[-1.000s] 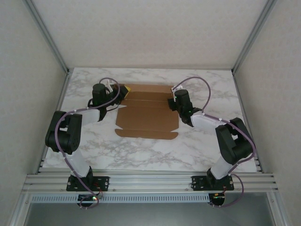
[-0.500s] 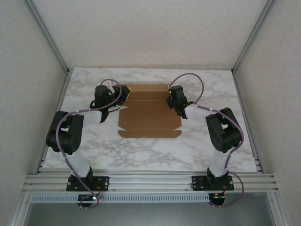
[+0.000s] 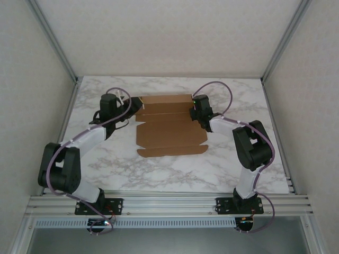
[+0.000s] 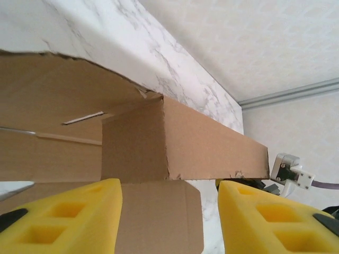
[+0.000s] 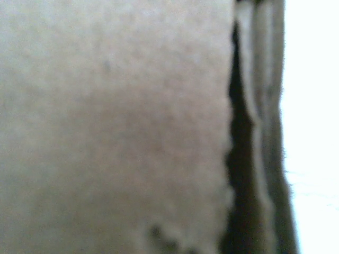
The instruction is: Fold the paper box
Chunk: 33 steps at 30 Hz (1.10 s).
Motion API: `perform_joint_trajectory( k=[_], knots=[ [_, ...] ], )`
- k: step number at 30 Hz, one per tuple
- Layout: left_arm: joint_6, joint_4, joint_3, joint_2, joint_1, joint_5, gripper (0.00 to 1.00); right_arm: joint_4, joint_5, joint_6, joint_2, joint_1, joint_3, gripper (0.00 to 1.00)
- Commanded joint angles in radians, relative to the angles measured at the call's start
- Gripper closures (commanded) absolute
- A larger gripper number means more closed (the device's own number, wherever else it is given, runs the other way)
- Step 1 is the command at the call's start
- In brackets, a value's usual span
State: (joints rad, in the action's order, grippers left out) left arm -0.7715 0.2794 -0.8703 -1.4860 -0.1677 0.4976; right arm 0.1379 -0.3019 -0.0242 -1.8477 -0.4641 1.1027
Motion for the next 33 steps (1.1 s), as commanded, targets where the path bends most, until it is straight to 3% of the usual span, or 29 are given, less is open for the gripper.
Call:
perform_joint_trajectory(
  k=[1, 5, 9, 13, 19, 33],
  knots=[
    [0.084, -0.093, 0.021, 0.028, 0.02, -0.09, 0.53, -0.021, 0.009, -0.012, -0.008, 0.01, -0.003, 0.97],
    [0.073, -0.141, 0.0, -0.037, 0.023, -0.136, 0.72, -0.018, 0.01, -0.017, 0.0, 0.01, -0.008, 0.98],
    [0.067, -0.148, -0.031, -0.107, 0.023, -0.172, 0.8, -0.025, 0.025, -0.02, 0.005, 0.012, -0.006, 0.99],
    [0.072, -0.149, -0.095, -0.195, 0.02, -0.199, 0.79, -0.035, 0.039, -0.022, 0.007, 0.012, -0.002, 1.0],
    [0.107, -0.184, -0.191, -0.329, 0.01, -0.266, 0.69, -0.044, 0.053, -0.022, 0.004, 0.012, 0.01, 1.0],
    [0.118, -0.17, -0.19, -0.456, -0.021, -0.303, 0.63, -0.057, 0.077, -0.041, -0.003, 0.011, 0.017, 1.0]
  ],
)
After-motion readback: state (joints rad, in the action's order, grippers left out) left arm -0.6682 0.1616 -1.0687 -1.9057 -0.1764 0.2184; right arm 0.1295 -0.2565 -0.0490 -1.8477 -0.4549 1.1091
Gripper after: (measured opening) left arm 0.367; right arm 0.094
